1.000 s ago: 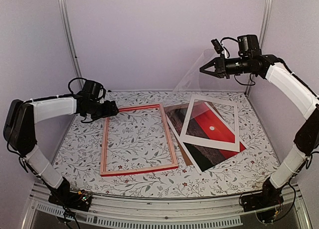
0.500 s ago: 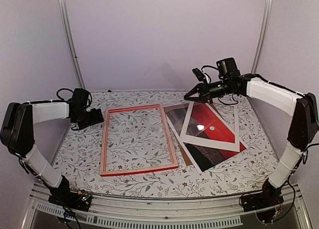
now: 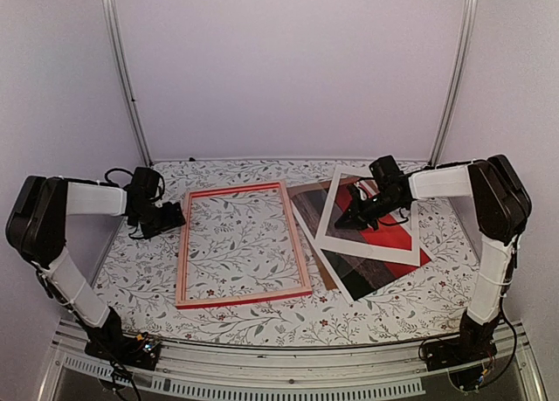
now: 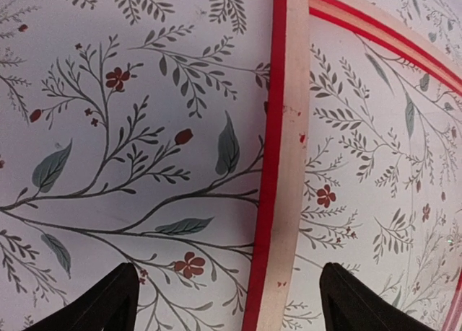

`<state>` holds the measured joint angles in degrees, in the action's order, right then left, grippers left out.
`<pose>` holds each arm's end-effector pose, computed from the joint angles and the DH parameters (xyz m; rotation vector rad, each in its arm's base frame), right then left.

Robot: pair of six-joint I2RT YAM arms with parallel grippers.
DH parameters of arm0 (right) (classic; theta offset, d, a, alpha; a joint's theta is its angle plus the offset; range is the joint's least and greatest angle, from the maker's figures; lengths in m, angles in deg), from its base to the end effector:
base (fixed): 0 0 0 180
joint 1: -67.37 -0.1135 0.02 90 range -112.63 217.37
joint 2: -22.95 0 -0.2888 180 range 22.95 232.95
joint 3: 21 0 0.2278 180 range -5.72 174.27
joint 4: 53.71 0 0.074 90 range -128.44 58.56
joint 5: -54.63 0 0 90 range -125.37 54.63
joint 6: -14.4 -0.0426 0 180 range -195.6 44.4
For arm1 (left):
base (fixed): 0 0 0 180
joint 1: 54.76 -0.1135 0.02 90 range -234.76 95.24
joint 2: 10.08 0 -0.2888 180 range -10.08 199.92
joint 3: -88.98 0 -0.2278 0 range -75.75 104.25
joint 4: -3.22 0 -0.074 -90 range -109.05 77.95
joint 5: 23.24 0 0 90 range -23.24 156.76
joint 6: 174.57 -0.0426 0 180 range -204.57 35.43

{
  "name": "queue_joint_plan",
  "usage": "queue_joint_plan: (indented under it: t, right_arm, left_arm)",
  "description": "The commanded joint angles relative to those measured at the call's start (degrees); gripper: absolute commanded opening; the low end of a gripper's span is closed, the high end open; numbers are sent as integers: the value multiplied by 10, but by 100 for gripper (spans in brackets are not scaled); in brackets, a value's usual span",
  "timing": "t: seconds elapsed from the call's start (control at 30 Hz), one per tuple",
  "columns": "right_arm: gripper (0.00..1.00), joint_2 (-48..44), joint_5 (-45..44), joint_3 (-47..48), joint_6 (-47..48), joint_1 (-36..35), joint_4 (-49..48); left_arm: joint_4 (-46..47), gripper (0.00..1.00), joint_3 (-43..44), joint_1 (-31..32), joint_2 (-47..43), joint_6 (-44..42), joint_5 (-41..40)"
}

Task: Put the photo into the frame
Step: Place the glass panel at the frame body, then move the frame body to the center of the board.

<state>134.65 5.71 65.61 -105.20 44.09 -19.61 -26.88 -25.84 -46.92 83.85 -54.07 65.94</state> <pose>0.3448 0.1788 0.1941 -0.1301 2.7242 1.2430 0.2971 -0.0403 0.1923 -0.5188 2.5627 -0.2216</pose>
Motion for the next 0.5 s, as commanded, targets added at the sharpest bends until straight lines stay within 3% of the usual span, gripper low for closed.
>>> queue_joint_plan:
  t: [0.0,0.3,0.47]
  right_arm:
    - [4,7,-91,3,24,0,16]
    - [0,-27,-109,-26,7,1,-5]
    - [0,-43,-102,-35,4,0,-5]
  left_arm:
    - [34,88,-13,-4,11,4,26]
    - [75,79,-17,12,36,3,82]
    - [66,63,-6,27,52,-8,77]
